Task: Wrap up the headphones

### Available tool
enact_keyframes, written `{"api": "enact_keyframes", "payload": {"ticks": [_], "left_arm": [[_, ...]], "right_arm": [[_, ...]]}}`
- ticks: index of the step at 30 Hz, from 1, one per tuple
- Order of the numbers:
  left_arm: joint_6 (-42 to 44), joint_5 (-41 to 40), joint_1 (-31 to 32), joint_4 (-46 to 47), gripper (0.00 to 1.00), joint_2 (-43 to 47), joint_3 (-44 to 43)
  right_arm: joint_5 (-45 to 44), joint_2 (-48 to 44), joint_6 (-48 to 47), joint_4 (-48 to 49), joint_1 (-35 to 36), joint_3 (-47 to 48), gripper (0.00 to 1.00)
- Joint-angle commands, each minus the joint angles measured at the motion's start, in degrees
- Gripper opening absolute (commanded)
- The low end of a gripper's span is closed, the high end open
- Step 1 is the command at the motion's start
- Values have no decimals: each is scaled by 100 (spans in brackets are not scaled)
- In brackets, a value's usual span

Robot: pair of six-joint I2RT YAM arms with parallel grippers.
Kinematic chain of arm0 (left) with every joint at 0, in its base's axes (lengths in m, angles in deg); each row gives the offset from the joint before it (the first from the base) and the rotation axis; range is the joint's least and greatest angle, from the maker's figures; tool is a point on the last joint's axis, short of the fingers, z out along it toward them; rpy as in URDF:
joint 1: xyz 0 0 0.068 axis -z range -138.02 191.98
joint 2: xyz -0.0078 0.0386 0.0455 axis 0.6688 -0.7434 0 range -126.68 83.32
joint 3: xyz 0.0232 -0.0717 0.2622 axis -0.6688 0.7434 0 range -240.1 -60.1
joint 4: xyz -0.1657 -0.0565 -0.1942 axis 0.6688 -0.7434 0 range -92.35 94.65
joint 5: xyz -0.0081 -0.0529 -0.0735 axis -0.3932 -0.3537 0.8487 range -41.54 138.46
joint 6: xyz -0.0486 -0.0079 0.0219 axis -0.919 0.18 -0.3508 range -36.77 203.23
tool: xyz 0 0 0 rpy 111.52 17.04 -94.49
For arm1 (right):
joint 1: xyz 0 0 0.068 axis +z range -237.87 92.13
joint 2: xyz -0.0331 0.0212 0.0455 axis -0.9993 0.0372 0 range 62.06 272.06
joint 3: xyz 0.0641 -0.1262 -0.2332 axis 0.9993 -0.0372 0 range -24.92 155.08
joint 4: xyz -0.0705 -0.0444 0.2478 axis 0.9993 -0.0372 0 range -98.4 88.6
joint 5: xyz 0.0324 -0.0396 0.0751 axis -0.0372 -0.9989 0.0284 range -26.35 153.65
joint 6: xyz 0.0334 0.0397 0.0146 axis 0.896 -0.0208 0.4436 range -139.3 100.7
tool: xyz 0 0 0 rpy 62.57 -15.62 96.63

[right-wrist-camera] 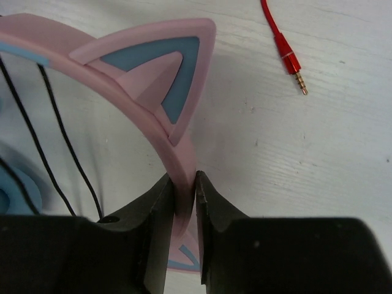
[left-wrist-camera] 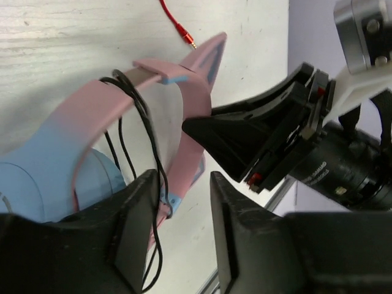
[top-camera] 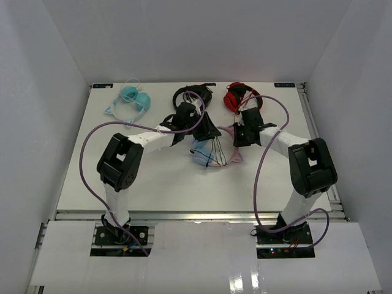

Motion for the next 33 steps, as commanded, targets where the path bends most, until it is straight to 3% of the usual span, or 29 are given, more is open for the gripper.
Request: {"api": "enact_keyframes", "payload": {"ticks": [1, 3, 4, 7, 13, 15, 23, 30, 33], "left_arm": [[890, 207, -51, -570, 58, 563, -506], [1160, 338, -51, -781, 62, 725, -619], [1245, 370, -51, -867, 63, 780, -645], [1547, 462, -51, -1154, 70, 1087, -615], [1979, 661, -51, -1464, 72, 1659, -277], [2030, 908, -51, -1509, 73, 1796, -207], [2008, 2048, 46, -1500, 74, 2387, 746], [2454, 1508, 63, -1720, 75, 3750, 1302], [3102, 940, 63, -2093, 78, 4461, 1474]], "right_arm": [[588, 48, 102, 348, -139, 336, 44], [734, -67, -5, 348, -201, 317, 65], [785, -135, -34, 341, -236, 291, 70], [941, -597, -237, 317, -436, 164, 80], [892, -1920, -1240, -235, -609, -85, 97], [708, -2400, -1354, -323, -616, -293, 90], [9, -3927, -1708, -440, -630, -1022, 90], [-396, -4585, -1551, -533, -651, -1301, 90], [-646, -4774, -1484, -527, -660, -1348, 90]]}}
